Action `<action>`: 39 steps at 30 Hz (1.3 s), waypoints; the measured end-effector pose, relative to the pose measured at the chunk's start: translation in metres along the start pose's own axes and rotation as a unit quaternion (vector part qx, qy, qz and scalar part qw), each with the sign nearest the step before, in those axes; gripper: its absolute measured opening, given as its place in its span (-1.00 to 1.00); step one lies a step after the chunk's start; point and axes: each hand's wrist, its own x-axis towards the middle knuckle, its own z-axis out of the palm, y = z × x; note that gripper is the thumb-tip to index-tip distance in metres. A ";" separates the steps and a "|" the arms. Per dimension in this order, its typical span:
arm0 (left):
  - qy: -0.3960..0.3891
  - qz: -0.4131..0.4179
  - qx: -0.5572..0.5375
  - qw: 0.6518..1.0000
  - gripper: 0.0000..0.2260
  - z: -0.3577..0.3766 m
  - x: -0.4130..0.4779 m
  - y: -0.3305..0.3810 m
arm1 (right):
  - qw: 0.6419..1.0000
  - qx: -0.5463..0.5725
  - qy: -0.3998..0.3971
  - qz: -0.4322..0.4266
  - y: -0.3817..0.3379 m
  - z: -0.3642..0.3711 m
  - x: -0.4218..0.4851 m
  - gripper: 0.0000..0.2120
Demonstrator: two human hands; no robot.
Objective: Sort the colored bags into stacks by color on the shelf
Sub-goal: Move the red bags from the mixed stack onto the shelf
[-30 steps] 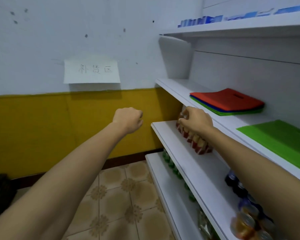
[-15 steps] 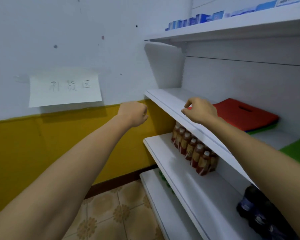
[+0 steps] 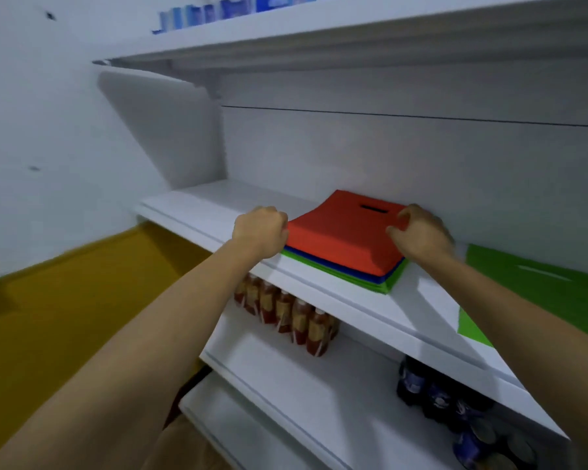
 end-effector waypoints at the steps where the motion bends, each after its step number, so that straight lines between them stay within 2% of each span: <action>1: -0.003 0.015 -0.019 1.000 -0.72 0.009 0.014 -0.004 | 0.999 0.002 0.005 0.038 0.003 0.002 0.005 -0.60; 4: -0.019 0.074 -0.085 0.993 -0.68 0.033 0.055 -0.014 | 0.992 0.023 0.000 0.126 0.008 0.013 0.016 -0.52; 10: -0.059 0.166 -0.202 0.963 -0.62 0.065 0.103 -0.003 | 0.971 0.052 0.018 0.232 0.014 0.029 0.017 -0.20; 12: -0.062 0.191 -0.241 0.950 -0.64 0.071 0.115 0.000 | 0.964 0.061 0.027 0.256 0.012 0.033 0.015 -0.15; 15: -0.075 0.202 -0.310 0.926 -0.70 0.077 0.132 0.000 | 0.954 0.077 0.039 0.286 0.009 0.039 0.013 -0.22; 18: -0.080 0.184 -0.322 0.925 -0.71 0.085 0.141 0.001 | 0.943 0.084 0.058 0.318 0.009 0.048 0.014 -0.28; 19: -0.083 0.178 -0.322 0.926 -0.69 0.089 0.143 0.000 | 0.938 0.091 0.067 0.327 0.007 0.050 0.013 -0.34; 22: -0.092 0.165 -0.327 0.926 -0.64 0.100 0.147 0.000 | 0.935 0.106 0.097 0.326 0.004 0.057 0.015 -0.71; 23: -0.092 0.163 -0.314 0.931 -0.61 0.102 0.147 0.001 | 0.937 0.090 0.103 0.321 0.002 0.058 0.015 -0.77; 26: -0.101 0.157 -0.278 0.942 -0.54 0.105 0.146 0.001 | 0.946 0.031 0.127 0.297 -0.001 0.059 0.014 -0.72; 28: -0.106 0.146 -0.286 0.941 -0.51 0.106 0.146 0.000 | 0.948 0.039 0.161 0.272 -0.002 0.060 0.014 -0.67; 31: -0.098 0.131 -0.309 0.937 -0.49 0.107 0.149 0.000 | 0.937 0.125 0.214 0.246 -0.007 0.062 0.014 -0.72; 34: -0.084 0.110 -0.362 0.922 -0.51 0.105 0.156 -0.004 | 0.890 0.300 0.243 0.242 -0.017 0.055 0.014 -0.79; 39: -0.130 0.065 -0.511 0.847 -0.50 0.098 0.168 -0.008 | 0.843 0.421 0.242 0.234 -0.032 0.035 0.013 -0.92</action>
